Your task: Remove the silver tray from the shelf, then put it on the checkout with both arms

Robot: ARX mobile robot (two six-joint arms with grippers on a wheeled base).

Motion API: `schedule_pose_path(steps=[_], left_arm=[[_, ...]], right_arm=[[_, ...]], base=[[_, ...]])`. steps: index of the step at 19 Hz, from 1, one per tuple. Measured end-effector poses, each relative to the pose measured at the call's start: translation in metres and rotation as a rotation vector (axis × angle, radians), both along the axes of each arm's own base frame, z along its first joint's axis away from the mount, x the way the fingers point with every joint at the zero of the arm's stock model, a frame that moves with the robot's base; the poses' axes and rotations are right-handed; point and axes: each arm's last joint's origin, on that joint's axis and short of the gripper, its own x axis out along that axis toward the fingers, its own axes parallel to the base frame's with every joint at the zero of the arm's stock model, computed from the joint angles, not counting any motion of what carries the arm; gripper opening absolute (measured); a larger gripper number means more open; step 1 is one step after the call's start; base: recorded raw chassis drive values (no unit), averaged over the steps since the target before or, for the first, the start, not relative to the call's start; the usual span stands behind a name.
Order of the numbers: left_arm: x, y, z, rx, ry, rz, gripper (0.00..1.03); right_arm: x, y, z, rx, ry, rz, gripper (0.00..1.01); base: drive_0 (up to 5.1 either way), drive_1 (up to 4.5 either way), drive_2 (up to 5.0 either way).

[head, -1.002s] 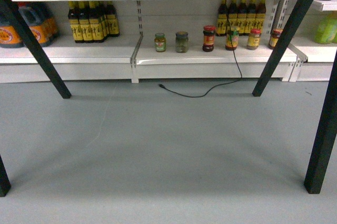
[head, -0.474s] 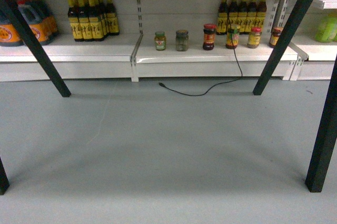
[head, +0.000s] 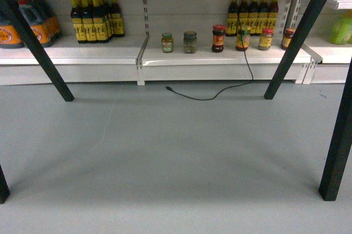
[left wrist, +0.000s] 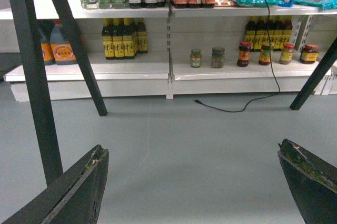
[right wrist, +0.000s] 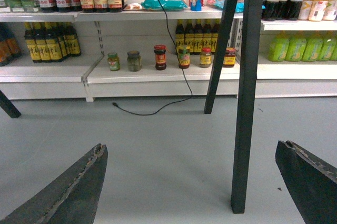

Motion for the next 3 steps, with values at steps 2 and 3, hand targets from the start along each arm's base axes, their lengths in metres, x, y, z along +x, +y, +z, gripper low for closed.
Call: schedule_pose_path(steps=[2, 3], left_arm=[[0.0000, 0.0000, 0.0000, 0.000, 0.000, 0.000, 0.98], [0.0000, 0.0000, 0.0000, 0.000, 0.000, 0.000, 0.98]], right_arm=[[0.0000, 0.0000, 0.0000, 0.000, 0.000, 0.000, 0.98], [0.0000, 0.0000, 0.0000, 0.000, 0.000, 0.000, 0.98]], base=[[0.0, 0.00, 0.0], [0.0, 0.00, 0.0]])
